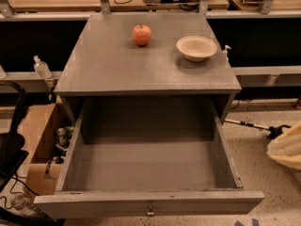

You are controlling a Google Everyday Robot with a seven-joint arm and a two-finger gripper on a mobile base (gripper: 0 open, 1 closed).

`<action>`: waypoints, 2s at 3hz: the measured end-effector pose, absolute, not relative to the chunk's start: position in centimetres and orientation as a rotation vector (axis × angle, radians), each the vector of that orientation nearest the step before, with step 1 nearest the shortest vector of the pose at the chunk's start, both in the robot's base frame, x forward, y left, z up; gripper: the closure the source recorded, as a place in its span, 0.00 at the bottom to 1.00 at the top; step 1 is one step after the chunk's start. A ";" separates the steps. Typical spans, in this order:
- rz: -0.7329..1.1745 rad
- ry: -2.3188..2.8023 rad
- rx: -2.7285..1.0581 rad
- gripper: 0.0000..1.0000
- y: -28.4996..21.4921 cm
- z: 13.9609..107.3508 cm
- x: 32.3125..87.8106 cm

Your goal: Close top drawer

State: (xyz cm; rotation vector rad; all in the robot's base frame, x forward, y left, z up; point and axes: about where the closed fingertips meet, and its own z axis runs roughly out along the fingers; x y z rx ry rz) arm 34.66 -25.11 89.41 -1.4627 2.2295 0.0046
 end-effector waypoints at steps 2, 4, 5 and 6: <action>0.043 2.260 -1.294 1.00 -26.5 80.8 31.1; 0.070 2.271 -1.304 1.00 -25.8 79.6 30.8; 0.216 2.295 -1.219 1.00 -25.1 73.3 28.0; 0.321 2.281 -1.138 1.00 -24.6 69.2 26.0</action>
Offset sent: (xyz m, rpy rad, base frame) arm -0.0220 -0.0077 -0.0452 0.0645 -0.0271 -0.0565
